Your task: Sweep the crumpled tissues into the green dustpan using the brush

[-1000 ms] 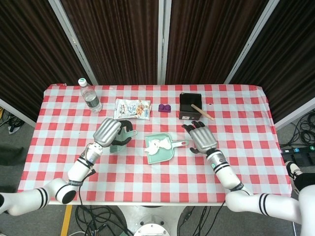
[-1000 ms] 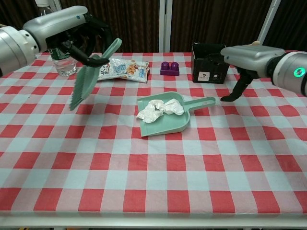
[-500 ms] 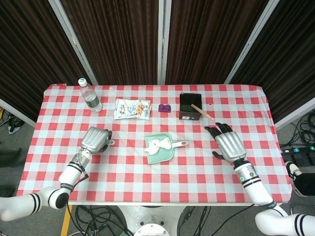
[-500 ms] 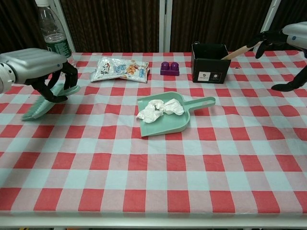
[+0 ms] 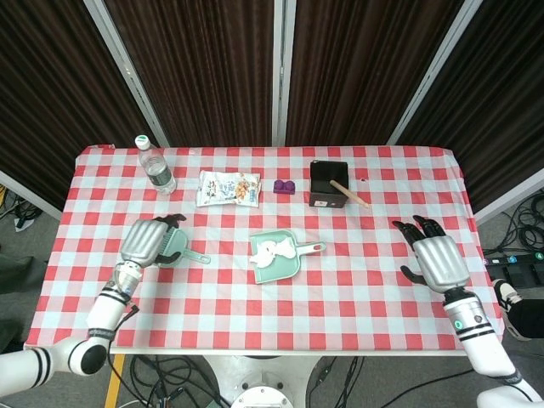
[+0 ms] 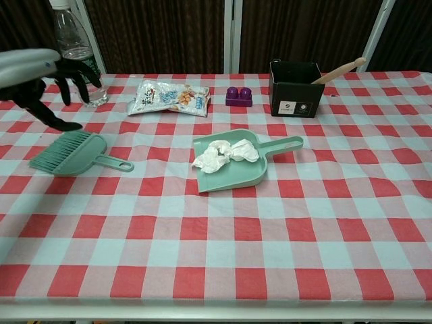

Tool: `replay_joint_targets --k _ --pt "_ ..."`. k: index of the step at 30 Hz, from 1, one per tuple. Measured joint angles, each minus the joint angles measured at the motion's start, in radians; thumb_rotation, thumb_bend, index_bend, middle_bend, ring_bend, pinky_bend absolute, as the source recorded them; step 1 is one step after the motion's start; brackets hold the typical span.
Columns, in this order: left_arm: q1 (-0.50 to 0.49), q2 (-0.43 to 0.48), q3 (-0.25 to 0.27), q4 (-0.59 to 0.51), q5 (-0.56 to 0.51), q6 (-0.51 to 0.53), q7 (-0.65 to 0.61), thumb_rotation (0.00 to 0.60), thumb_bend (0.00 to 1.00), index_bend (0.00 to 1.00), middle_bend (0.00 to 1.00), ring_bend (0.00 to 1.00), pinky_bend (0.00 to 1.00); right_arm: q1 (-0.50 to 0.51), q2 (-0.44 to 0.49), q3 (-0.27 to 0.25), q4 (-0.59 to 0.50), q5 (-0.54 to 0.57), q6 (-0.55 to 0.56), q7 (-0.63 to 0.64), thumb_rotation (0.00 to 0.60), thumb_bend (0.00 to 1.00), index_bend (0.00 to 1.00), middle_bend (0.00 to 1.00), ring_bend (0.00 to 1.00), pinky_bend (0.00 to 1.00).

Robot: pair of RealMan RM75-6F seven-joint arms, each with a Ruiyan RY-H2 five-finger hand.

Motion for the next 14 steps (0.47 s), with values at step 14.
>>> replay_joint_targets --k 14 --pt "0.382 0.2 0.114 0.038 0.157 0.396 -0.128 0.6 0.16 0.23 0.26 0.2 0.29 -0.226 0.047 -0.041 0.115 -0.15 0.243 0.25 0.6 0.24 0.04 0.14 0.0 0.06"
